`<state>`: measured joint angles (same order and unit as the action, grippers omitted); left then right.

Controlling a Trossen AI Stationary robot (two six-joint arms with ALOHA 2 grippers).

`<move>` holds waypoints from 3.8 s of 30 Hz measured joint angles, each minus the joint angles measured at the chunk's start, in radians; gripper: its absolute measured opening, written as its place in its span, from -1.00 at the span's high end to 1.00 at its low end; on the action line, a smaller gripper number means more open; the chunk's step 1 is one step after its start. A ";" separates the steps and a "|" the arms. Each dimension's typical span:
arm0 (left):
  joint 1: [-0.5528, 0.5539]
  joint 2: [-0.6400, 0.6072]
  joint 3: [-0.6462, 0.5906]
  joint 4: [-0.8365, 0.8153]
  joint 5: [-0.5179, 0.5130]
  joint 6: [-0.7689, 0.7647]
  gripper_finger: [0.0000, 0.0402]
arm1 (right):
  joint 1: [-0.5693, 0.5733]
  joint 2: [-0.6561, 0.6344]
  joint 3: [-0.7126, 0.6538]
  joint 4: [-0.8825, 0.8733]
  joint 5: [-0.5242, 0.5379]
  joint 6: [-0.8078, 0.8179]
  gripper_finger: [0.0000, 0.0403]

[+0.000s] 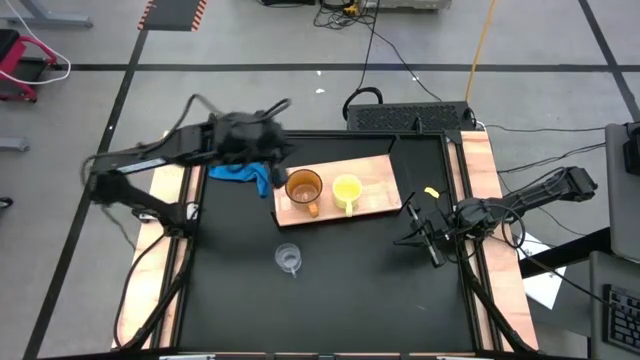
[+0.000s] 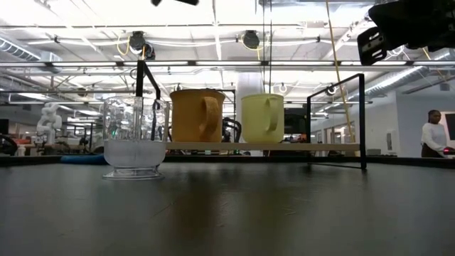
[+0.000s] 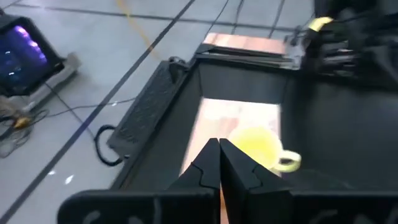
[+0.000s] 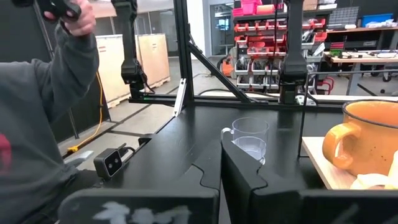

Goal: Stack small to large cups/mugs on shelf
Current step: Put the transparent mug on the shelf

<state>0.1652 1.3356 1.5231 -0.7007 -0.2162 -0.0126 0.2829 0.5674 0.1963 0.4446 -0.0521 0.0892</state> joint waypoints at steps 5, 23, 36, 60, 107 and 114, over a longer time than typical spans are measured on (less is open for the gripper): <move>-0.071 -0.211 -0.318 0.225 0.006 -0.051 1.00 | 0.000 0.000 0.000 0.000 0.000 -0.007 1.00; -0.384 -0.626 -1.142 0.960 -0.191 -0.113 1.00 | 0.000 0.001 0.000 0.000 0.000 -0.044 1.00; -0.441 -0.762 -1.415 1.171 -0.284 -0.122 1.00 | 0.000 0.012 0.001 0.023 0.009 -0.070 1.00; -0.441 -0.775 -1.441 1.157 -0.266 -0.147 0.99 | -0.013 0.670 0.793 -0.612 -0.004 -0.081 0.89; -0.441 -0.775 -1.442 1.121 -0.255 -0.165 0.98 | -0.149 1.346 1.355 -0.909 -0.193 -0.657 0.33; -0.441 -0.775 -1.442 1.122 -0.255 -0.150 0.92 | -0.160 1.346 1.365 -0.816 -0.164 -0.643 0.33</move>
<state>-0.2756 0.5606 0.0814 0.4210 -0.4709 -0.1625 0.1233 1.9137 1.5617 -0.3716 -0.2159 -0.5535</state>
